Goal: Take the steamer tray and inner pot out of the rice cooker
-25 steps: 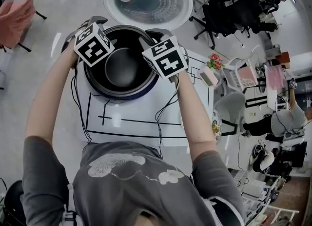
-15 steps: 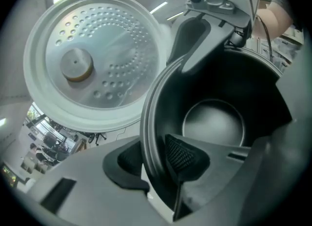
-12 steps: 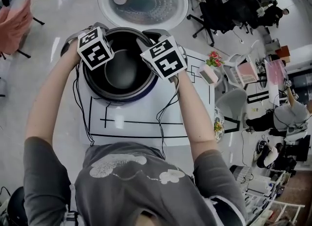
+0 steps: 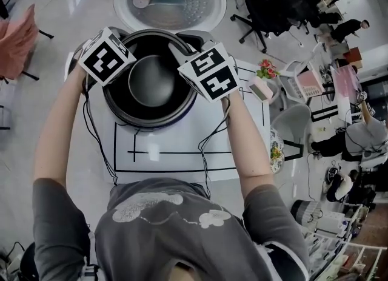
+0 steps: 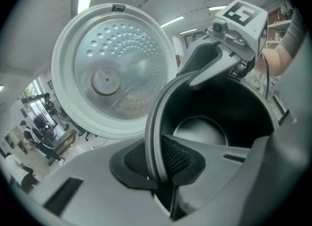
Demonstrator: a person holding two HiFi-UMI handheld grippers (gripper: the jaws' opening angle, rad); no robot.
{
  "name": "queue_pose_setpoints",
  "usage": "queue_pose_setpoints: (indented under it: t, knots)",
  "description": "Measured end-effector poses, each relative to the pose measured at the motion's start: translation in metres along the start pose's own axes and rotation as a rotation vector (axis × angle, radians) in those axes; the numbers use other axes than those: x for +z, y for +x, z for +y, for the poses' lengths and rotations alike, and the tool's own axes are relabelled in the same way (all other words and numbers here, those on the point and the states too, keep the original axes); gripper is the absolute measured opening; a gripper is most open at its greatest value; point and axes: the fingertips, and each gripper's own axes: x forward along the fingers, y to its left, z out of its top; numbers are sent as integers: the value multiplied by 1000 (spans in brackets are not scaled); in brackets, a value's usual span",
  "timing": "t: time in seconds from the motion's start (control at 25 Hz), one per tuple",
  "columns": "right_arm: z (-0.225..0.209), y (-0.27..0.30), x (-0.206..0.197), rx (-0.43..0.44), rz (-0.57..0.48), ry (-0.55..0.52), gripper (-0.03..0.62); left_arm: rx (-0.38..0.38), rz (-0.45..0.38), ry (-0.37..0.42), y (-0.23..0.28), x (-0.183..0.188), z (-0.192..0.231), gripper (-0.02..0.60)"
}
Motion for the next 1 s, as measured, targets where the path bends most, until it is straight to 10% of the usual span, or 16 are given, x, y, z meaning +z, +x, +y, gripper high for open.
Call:
queue_pose_setpoints:
  t: [0.4, 1.0]
  knots:
    - [-7, -34, 31, -36, -123, -24, 98, 0, -58, -50, -38, 31, 4, 28]
    - [-10, -124, 64, -51, -337, -155, 95, 244, -147, -100, -115, 90, -25, 31]
